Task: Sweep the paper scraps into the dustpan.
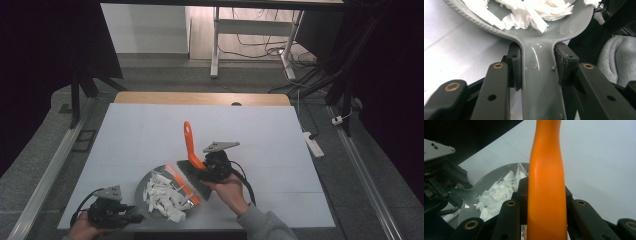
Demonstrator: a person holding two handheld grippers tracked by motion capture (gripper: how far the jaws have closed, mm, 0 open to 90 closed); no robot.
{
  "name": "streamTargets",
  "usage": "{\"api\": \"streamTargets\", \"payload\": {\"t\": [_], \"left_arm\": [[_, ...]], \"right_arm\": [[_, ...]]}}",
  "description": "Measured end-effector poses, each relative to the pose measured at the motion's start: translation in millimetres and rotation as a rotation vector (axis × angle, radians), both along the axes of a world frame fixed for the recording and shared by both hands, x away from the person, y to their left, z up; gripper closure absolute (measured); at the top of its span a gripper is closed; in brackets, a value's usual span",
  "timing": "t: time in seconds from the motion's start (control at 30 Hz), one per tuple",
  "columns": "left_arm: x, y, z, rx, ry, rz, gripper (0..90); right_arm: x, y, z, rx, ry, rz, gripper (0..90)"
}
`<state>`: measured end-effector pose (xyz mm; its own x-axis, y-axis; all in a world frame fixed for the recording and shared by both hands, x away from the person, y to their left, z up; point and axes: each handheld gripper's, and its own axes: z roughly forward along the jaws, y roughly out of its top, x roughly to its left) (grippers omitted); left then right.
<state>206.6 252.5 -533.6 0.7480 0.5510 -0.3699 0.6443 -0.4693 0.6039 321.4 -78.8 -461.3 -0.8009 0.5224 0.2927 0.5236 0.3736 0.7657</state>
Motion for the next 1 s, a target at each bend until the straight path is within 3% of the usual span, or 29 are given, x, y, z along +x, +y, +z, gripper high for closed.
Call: {"api": "streamTargets", "payload": {"t": [0.43, 0.8, 1.0], "left_arm": [[18.3, -6.8, 10.0, -0.031, -0.013, 0.123, 61.1], [35.3, -14.4, 20.5, -0.029, -0.045, 0.226, 61.1], [38.7, -17.9, 24.1, -0.024, -0.069, 0.265, 61.1]], "right_arm": [[17.4, -51.9, 4.7, 0.01, -0.04, -0.077, 71.6], [19.0, -92.1, 1.9, -0.007, -0.107, -0.094, 71.6], [18.5, -111.3, 1.6, 0.001, -0.119, -0.114, 71.6]]}}
